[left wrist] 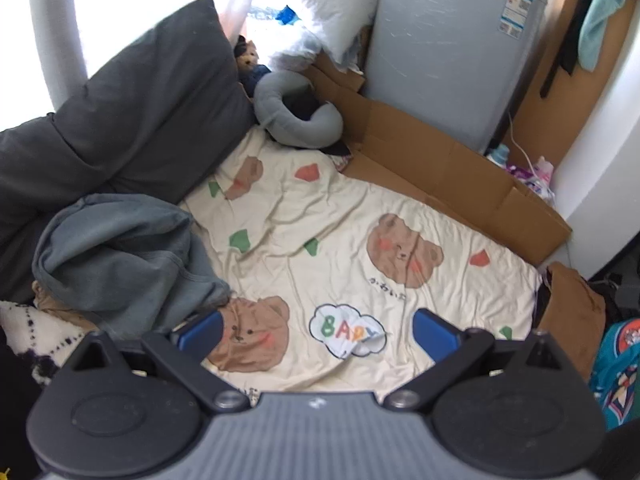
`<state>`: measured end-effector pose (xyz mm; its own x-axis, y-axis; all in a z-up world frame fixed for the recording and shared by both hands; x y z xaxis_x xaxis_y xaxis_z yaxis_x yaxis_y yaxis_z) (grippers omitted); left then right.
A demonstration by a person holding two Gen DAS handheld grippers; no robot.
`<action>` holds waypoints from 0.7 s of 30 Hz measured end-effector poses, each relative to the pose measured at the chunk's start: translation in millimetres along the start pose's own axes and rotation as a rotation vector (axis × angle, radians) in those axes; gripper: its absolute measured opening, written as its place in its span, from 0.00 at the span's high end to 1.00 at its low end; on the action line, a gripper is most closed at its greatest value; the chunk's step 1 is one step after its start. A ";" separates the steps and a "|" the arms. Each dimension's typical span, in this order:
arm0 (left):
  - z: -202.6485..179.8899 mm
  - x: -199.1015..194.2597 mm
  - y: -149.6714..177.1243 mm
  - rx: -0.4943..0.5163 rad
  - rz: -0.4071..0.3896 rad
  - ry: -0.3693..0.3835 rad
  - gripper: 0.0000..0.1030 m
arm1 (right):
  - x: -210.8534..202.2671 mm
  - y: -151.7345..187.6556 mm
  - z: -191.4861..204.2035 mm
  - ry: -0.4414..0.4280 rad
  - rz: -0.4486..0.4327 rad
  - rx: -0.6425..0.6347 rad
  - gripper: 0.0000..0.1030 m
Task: Fold clothes
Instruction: 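Move the left tool toward the blue denim jeans by the pillow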
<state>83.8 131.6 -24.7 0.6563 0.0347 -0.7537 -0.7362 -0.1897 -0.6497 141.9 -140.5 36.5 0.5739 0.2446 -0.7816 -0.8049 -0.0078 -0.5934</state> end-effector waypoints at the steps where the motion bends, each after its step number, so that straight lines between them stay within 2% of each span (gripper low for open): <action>1: 2.5 -1.0 -3.6 -0.005 -0.005 -0.004 0.01 | 1.3 -3.0 1.7 -0.006 -0.003 0.000 0.01; 11: 42.1 0.8 -35.7 -0.060 -0.049 -0.077 0.01 | 30.2 -22.3 18.0 -0.065 -0.020 -0.012 0.01; 16: 65.9 7.1 -46.5 -0.134 -0.069 -0.103 0.02 | 49.9 -26.9 15.8 -0.070 -0.001 -0.012 0.01; 21: 85.4 14.0 -55.2 -0.120 -0.084 -0.165 0.02 | 68.2 -36.0 9.9 -0.084 0.019 -0.025 0.01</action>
<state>119.5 226.3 -7.8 0.6715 0.2136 -0.7096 -0.6483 -0.2944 -0.7021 208.5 -113.9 6.4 0.5429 0.3251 -0.7743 -0.8108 -0.0372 -0.5841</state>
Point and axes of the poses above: each gripper's, at about its wrist camera, not at the fingertips, and x roughly the way its jaws point, z to its left, y to its underside, the point moved 10 cm from there along x, roughly the way its jaws point, and after that the axes turned 5 degrees about -z, right-handed, at the moved point
